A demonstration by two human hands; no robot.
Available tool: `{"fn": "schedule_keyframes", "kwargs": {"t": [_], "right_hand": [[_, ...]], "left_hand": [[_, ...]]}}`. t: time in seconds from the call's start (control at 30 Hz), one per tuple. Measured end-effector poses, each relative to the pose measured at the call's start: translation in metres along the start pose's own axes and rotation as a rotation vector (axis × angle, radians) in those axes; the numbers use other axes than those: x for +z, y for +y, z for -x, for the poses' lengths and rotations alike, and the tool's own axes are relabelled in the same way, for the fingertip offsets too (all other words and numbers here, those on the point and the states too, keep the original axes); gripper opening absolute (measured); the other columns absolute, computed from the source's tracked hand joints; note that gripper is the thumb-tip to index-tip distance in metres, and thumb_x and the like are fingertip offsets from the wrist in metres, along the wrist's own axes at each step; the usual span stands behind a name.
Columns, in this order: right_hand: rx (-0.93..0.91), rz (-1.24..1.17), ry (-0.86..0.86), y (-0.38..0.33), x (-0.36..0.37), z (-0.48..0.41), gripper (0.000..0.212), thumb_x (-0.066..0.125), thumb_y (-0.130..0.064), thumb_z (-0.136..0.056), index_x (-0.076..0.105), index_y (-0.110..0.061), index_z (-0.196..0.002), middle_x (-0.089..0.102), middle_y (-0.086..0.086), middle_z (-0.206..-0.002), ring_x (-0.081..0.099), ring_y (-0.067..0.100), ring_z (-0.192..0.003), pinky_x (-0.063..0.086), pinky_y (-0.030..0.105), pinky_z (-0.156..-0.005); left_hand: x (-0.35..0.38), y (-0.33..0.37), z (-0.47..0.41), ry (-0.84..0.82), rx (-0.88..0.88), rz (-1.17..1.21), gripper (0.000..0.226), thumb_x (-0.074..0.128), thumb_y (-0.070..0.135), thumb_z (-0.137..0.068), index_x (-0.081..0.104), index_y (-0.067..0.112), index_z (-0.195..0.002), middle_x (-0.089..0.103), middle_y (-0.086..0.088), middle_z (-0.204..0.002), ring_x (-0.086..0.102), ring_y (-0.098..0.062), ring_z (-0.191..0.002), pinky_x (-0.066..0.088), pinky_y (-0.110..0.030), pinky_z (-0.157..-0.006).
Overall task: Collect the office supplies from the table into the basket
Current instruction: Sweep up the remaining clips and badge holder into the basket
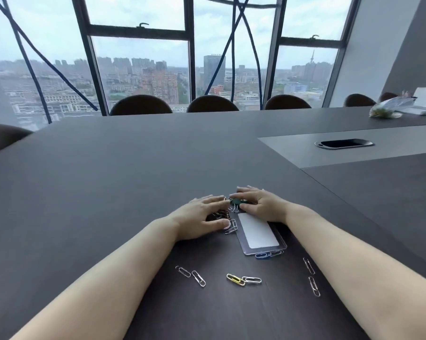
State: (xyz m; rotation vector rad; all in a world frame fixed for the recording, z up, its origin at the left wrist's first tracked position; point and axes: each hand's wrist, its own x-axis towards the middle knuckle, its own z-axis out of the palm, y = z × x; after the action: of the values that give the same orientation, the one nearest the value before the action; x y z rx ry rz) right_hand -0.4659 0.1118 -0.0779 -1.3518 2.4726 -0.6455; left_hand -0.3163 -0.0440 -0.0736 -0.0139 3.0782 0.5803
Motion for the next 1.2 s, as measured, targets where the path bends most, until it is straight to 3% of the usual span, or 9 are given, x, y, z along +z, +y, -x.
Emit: {"fn": "schedule_keyframes", "kwargs": {"t": [0.23,0.37,0.47,0.6,0.7,0.8,0.93,1.03,1.2], "right_hand": [[0.0,-0.114,0.1,-0.011,0.002,0.073,0.026,0.061,-0.016,-0.086,0.065,-0.023,-0.111,0.052,0.001,-0.136,0.039,0.001,-0.128,0.024,0.012,-0.101],[0.035,-0.132,0.098,-0.019,0.003,0.106,0.02,0.062,-0.014,-0.084,0.067,-0.018,-0.103,0.06,0.0,-0.125,0.046,-0.001,-0.12,0.031,0.014,-0.098],[0.058,-0.132,0.102,-0.026,0.004,0.129,0.015,0.062,-0.011,-0.085,0.068,-0.015,-0.098,0.061,0.001,-0.124,0.052,0.004,-0.117,0.033,0.014,-0.099],[0.093,-0.117,0.109,-0.034,0.005,0.16,0.014,0.06,-0.006,-0.084,0.066,-0.019,-0.082,0.063,0.002,-0.119,0.052,0.001,-0.104,0.029,-0.006,-0.08],[0.139,-0.169,0.169,-0.038,0.005,0.181,0.023,0.053,-0.004,-0.084,0.06,-0.02,-0.07,0.064,0.004,-0.115,0.057,0.012,-0.107,0.036,0.011,-0.085],[0.147,-0.094,0.175,-0.041,0.009,0.2,0.013,0.057,-0.023,-0.088,0.058,-0.015,-0.078,0.061,0.007,-0.115,0.054,0.02,-0.111,0.036,0.023,-0.086],[0.163,0.068,0.15,-0.042,0.024,0.219,0.044,0.063,-0.048,-0.079,0.051,-0.025,-0.115,0.037,-0.002,-0.145,0.029,0.017,-0.136,0.026,0.027,-0.107],[0.183,0.109,0.167,-0.048,0.03,0.227,0.054,0.05,-0.06,-0.083,0.043,-0.034,-0.13,0.011,-0.005,-0.157,0.006,0.016,-0.144,0.015,0.033,-0.116],[0.211,0.142,0.066,-0.064,0.041,0.24,0.108,0.028,-0.093,-0.052,0.026,-0.033,-0.143,0.0,-0.004,-0.158,-0.006,0.016,-0.145,0.008,0.035,-0.119]], "left_hand": [[0.015,0.022,0.047,0.094,0.017,0.05,0.038,0.05,0.044,-0.088,0.052,0.026,-0.121,0.042,0.011,-0.139,0.043,-0.011,-0.126,0.03,-0.024,-0.108],[0.016,0.032,0.08,0.088,-0.015,0.203,0.024,0.049,0.019,-0.089,0.057,0.019,-0.111,0.046,0.007,-0.129,0.053,-0.006,-0.112,0.038,-0.019,-0.1],[0.014,0.045,0.102,0.084,-0.041,0.28,0.042,0.036,0.023,-0.072,0.059,0.018,-0.107,0.049,0.006,-0.122,0.052,-0.009,-0.111,0.037,-0.017,-0.098],[0.017,0.062,0.125,0.088,-0.036,0.181,0.062,0.039,0.059,-0.074,0.051,0.025,-0.125,0.048,0.006,-0.12,0.046,-0.011,-0.114,0.035,-0.023,-0.102],[0.026,0.075,0.137,0.038,-0.067,-0.1,0.114,0.011,0.098,-0.044,0.032,0.039,-0.139,0.037,0.008,-0.129,0.03,-0.012,-0.126,0.025,-0.032,-0.112],[0.038,0.09,0.14,0.047,-0.142,-0.213,0.13,0.005,0.101,-0.029,0.028,0.038,-0.141,0.028,0.006,-0.135,0.014,-0.018,-0.137,0.015,-0.045,-0.114],[0.04,0.095,0.139,0.04,-0.306,-0.166,0.093,0.038,0.085,-0.066,0.016,0.04,-0.144,-0.004,0.01,-0.155,-0.015,-0.024,-0.144,0.001,-0.059,-0.113],[0.04,0.093,0.137,0.003,-0.347,-0.196,0.083,0.034,0.077,-0.077,0.007,0.041,-0.146,0.003,0.011,-0.157,-0.005,-0.023,-0.146,0.003,-0.057,-0.113],[0.041,0.092,0.136,0.169,-0.271,-0.228,0.057,0.039,0.069,-0.082,0.041,0.039,-0.132,0.035,0.01,-0.142,0.026,-0.02,-0.134,0.025,-0.04,-0.109]]}}
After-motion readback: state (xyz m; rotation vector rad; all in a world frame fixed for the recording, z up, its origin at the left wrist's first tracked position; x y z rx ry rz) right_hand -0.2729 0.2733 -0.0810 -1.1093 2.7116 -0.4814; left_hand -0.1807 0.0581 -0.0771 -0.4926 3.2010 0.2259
